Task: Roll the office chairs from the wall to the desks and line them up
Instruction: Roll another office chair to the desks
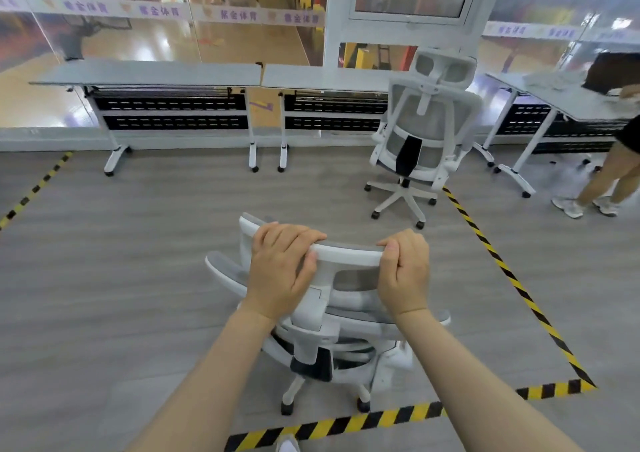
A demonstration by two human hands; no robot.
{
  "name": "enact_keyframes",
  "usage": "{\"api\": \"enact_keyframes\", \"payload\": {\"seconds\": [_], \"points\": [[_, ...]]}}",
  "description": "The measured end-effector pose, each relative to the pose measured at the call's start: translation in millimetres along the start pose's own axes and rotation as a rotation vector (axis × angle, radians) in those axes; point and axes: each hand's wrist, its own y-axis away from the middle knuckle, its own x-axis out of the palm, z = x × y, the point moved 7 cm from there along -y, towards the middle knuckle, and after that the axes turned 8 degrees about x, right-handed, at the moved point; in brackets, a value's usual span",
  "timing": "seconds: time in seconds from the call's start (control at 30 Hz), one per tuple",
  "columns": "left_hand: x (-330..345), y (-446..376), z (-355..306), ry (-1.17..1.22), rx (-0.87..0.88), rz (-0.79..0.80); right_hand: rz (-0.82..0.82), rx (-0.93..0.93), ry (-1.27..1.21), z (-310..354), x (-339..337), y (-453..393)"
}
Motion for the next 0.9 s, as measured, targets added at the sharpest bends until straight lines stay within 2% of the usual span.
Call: {"api": "enact_keyframes", "payload": {"seconds": [0.37, 0.67, 0.73, 0.9], "points": [[99.9, -137.8, 130.7, 0.021, 0.062, 0.213, 0.013, 0.013, 0.054, -73.5, 117.5, -166.1], [167.2, -239.1, 246.7, -0.024, 0.135, 0.248, 0.002, -0.043, -0.011, -125.0, 230.3, -302.8], [181.1, -261.9, 278.3, -0.045, 0.100, 0.216, 0.020, -0.056, -0.008, -140.0, 254.3, -332.2], [202.3, -321.2, 378.2, -0.038, -0.171, 0.087, 0.106, -0.099, 0.004, -171.5, 321.3, -415.0]]}}
